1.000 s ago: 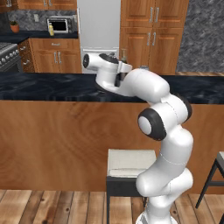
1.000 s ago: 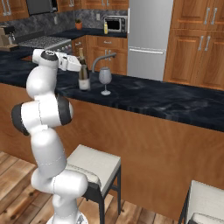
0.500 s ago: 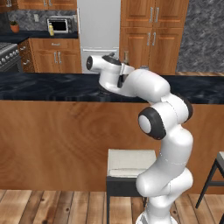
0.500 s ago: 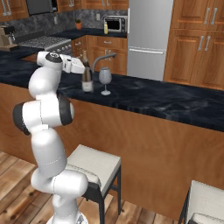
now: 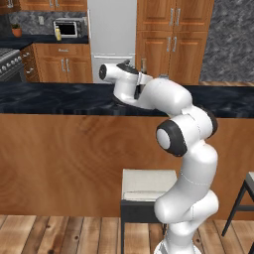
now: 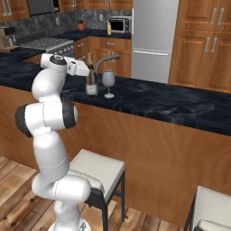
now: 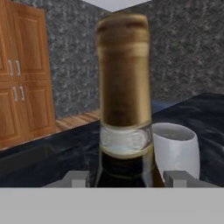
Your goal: There is a wine glass and glass cup on the dining counter. Place the wine bottle next to the wine glass and the juice bottle next to the glass cup.
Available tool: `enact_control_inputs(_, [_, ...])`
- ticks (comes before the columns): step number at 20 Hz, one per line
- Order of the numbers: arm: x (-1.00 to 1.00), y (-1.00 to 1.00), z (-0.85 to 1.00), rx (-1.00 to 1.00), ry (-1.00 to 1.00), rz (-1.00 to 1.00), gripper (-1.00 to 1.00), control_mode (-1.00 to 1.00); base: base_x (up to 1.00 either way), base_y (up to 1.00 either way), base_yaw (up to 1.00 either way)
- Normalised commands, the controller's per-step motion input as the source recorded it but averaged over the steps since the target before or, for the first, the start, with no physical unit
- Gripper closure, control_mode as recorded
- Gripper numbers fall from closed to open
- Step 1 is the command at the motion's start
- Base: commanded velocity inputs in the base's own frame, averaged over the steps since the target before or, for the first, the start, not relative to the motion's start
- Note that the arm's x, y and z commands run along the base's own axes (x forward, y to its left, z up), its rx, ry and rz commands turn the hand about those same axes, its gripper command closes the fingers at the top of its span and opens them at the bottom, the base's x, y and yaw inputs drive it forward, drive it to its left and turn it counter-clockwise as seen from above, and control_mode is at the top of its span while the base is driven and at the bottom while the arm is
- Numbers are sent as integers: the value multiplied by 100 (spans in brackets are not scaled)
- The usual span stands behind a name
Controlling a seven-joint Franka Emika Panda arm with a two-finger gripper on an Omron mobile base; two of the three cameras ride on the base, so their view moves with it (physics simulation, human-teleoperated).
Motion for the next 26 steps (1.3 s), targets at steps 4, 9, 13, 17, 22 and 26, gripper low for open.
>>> enact_control_inputs(4, [22,0,-3,0,0,1,100,-100,0,0,0])
enact_control_inputs(9, [22,0,-5,0,0,2,100,-100,0,0,0])
enact_control_inputs(13, [18,-1,-13,0,0,2,100,-100,0,0,0])
enact_control_inputs(17, [3,-6,-17,0,0,2,100,-100,0,0,0])
enact_control_inputs(22, [0,-2,-22,0,0,2,100,-100,0,0,0])
enact_control_inputs(26, [0,0,-27,0,0,1,100,-100,0,0,0])
